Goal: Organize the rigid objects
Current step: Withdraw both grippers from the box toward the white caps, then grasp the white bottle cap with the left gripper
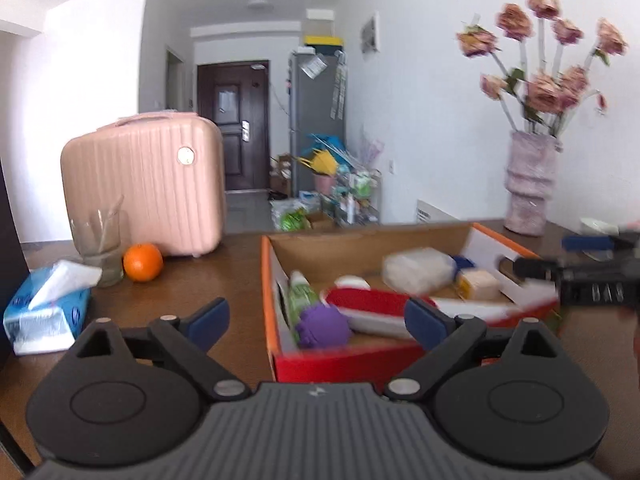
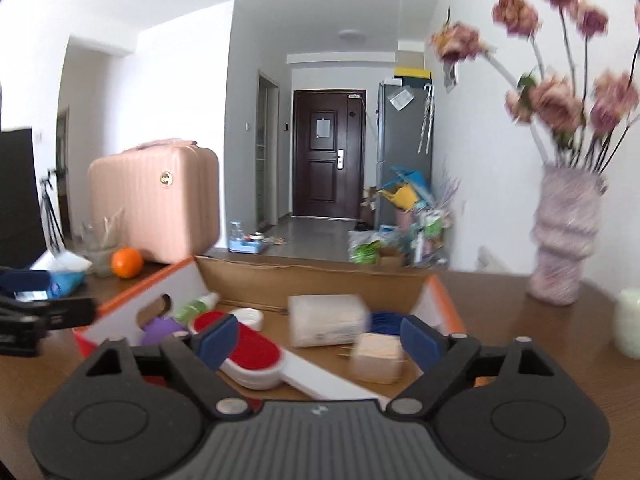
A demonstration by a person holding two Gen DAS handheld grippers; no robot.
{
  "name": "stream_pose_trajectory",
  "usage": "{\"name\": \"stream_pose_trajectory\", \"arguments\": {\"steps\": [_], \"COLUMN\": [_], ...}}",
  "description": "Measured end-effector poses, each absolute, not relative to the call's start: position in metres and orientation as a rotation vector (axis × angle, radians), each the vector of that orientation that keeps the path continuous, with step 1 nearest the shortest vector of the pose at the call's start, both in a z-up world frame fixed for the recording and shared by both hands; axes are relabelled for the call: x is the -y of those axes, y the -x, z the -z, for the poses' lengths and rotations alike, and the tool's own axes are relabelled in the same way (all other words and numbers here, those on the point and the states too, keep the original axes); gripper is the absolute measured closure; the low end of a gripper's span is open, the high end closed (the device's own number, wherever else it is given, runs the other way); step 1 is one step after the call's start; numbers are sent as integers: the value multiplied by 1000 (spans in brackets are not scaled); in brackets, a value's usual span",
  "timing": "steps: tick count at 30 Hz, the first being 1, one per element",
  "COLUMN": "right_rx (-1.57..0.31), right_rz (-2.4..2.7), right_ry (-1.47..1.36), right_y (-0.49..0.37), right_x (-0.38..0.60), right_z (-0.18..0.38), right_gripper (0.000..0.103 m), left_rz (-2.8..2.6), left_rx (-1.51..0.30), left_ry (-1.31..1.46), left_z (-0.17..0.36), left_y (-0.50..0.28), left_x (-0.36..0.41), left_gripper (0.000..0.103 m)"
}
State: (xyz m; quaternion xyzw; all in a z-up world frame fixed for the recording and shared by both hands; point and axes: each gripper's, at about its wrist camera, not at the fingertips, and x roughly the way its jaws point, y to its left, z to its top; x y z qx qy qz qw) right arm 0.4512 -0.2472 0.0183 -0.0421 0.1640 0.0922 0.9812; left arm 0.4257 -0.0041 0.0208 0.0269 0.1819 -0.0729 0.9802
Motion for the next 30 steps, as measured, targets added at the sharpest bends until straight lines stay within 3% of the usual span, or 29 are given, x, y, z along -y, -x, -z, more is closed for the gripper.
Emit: {"name": "stream_pose_trajectory", "arguments": {"steps": [17, 30], "right_rx": [-322, -450], "right_rz": [-163, -232], "right_ry": [107, 32], "right_y": [-318, -201], "right_x": [277, 283], "right_z": [-47, 13], "right_gripper": [10, 10], "left_rz": [129, 167], "left_rx": [-329, -555], "left_ry": [-41, 51], "left_z": [-60, -3], "left_y": [-305, -217], "left_x": [10, 13], "left_gripper": [2, 1]}}
